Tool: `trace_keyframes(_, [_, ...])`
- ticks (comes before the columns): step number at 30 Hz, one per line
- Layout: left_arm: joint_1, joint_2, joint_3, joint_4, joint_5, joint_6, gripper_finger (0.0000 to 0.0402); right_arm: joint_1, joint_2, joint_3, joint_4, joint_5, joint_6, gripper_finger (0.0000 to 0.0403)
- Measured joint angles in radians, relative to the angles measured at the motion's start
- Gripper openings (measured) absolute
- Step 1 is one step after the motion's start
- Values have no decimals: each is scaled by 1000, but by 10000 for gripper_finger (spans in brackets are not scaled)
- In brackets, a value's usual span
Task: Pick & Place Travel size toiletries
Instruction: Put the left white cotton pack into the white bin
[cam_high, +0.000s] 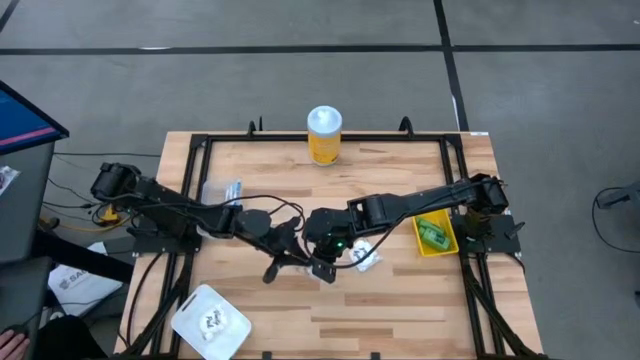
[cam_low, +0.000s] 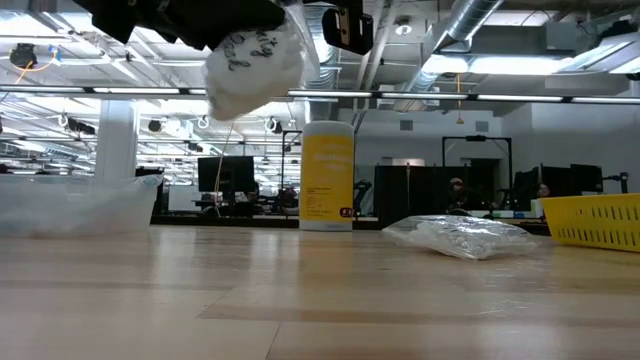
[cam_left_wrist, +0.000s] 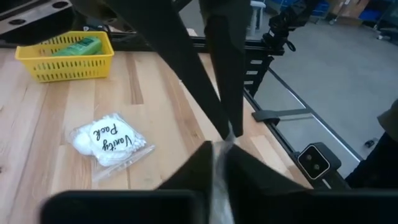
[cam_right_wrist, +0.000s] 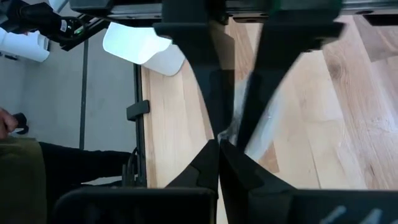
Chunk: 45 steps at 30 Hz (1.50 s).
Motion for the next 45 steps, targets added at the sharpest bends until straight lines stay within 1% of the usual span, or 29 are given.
trace_keyframes(2, [0,0,0,0,0,1,8,0,0,0,0,0,-6,0])
trace_keyframes(8, [0,-5,0,0,-2,-10,2,-4,-5,-1,-2,-2,-51,0])
trace_keyframes(11, [-3,-11,2,14,-7,-72,1,-8,-33,-2,-14,-5,-84,4])
trace_keyframes(14, [-12,-23,1,1,-8,-141,1,-8,-88,-1,-26,-4,-116,14])
trace_keyframes(18, [-30,-48,1,-3,-8,-178,1,-7,-168,0,-57,2,-133,41])
trace_keyframes(21, [-44,-88,1,-47,-8,-255,0,-7,-222,-1,-90,8,-129,72])
trace_keyframes(24, [-68,-161,1,-115,-10,-349,0,1,-282,-1,-147,15,-129,100])
trace_keyframes(26, [-95,-220,1,-151,-13,-409,0,17,-313,0,-196,39,-123,113])
trace_keyframes(31, [-210,-370,2,-225,-11,-584,0,69,-361,0,-317,126,-96,122])
trace_keyframes(33, [-278,-414,2,-290,-13,-662,0,91,-365,0,-348,160,-95,119])
trace_keyframes(36, [-398,-459,2,-418,-33,-826,0,121,-360,-1,-388,202,-73,115])
trace_keyframes(38, [-490,-464,2,-496,-59,-933,0,140,-355,-1,-403,230,-56,114])
trace_keyframes(40, [-581,-456,0,-567,-112,-1008,0,149,-343,-1,-403,248,-53,114])
trace_keyframes(42, [-657,-433,0,-603,-173,-1053,0,163,-334,-3,-417,269,-51,114])
trace_keyframes(45, [-721,-389,-4,-648,-231,-1073,0,168,-317,-1,-433,310,-38,114])
